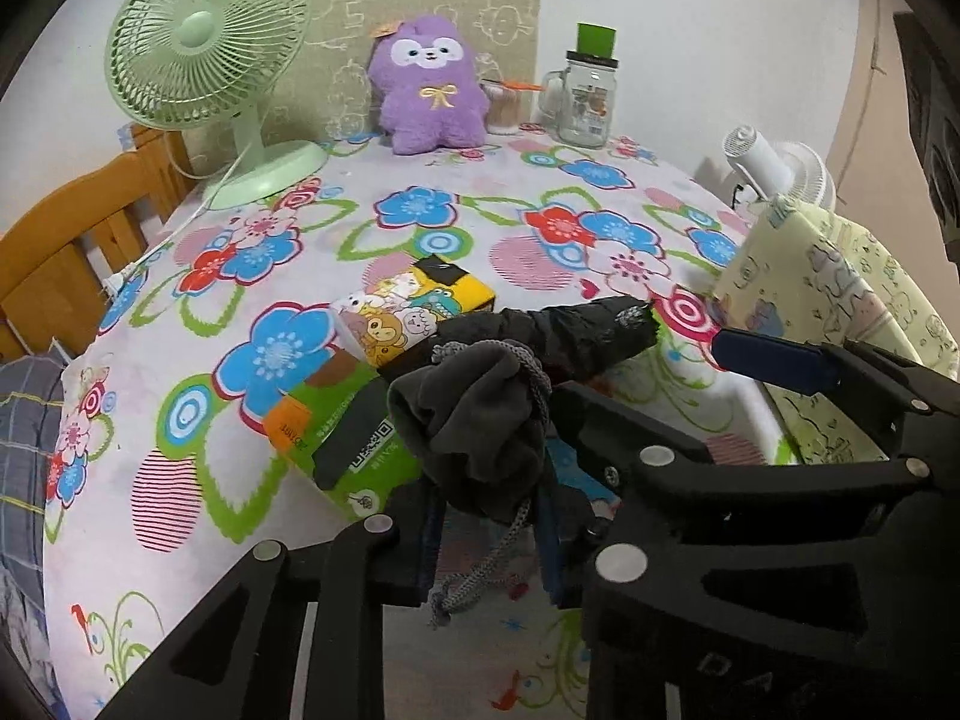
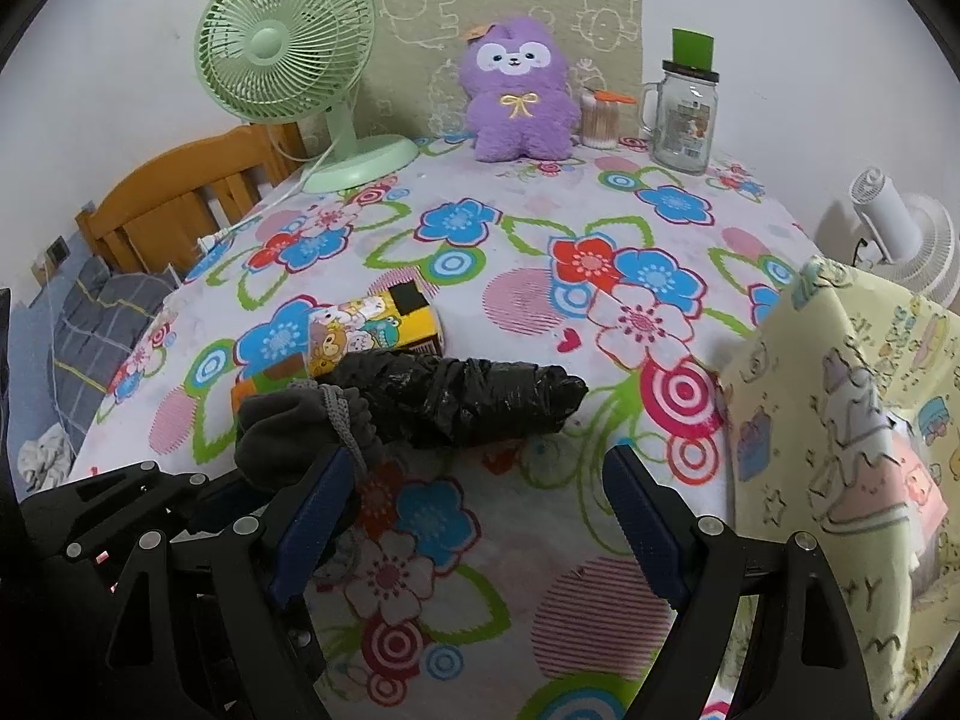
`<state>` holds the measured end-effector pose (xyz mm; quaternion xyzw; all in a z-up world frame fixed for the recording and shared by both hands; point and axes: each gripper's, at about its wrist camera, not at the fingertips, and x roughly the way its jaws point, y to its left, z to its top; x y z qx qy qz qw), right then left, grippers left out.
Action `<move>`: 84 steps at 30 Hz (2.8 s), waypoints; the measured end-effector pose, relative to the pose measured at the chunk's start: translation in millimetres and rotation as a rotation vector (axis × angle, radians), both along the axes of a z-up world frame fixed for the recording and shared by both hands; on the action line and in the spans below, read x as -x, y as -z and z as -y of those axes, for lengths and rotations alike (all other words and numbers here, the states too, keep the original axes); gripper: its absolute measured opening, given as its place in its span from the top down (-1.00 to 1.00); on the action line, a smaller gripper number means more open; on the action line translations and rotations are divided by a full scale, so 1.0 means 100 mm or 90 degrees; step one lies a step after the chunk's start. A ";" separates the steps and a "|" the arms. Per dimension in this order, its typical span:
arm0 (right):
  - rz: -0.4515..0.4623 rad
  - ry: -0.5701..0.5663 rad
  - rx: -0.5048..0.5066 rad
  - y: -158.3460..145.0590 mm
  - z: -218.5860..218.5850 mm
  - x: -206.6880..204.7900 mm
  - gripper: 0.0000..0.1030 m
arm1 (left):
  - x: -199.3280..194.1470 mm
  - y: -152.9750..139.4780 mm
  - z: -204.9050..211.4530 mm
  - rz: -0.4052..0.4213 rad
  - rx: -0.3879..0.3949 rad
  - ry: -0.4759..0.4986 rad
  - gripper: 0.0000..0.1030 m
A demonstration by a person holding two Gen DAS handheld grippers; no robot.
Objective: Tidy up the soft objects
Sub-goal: 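Grasp the black taped bundle with the right tool while the left tool grasps the grey drawstring pouch, then lift and carry the black bundle and grey pouch with both tools to the gift box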
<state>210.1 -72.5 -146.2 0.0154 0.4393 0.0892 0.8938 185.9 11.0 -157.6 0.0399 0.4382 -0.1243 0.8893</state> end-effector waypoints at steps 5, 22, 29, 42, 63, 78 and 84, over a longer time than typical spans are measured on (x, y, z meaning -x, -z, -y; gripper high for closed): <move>0.002 -0.005 0.004 0.04 -0.06 -0.11 -0.70 | -0.09 0.02 -0.08 0.000 0.003 -0.014 0.50; -0.045 -0.035 0.001 0.32 -0.13 -0.35 0.19 | -0.23 0.17 -0.05 -0.027 0.002 -0.016 0.56; -0.030 -0.028 0.002 0.24 -0.09 -0.26 0.23 | -0.19 0.15 -0.03 -0.023 0.003 -0.020 0.59; 0.000 -0.006 0.000 0.03 0.05 -0.02 0.23 | -0.02 -0.03 0.09 0.006 0.005 -0.010 0.59; 0.060 0.018 -0.005 -0.38 0.24 0.42 0.23 | 0.35 -0.38 0.29 0.068 -0.005 0.007 0.59; 0.114 0.038 -0.009 -0.75 0.38 0.73 0.23 | 0.63 -0.74 0.43 0.123 -0.009 0.025 0.59; 0.131 0.045 -0.009 -0.88 0.43 0.82 0.23 | 0.70 -0.86 0.47 0.141 -0.011 0.032 0.59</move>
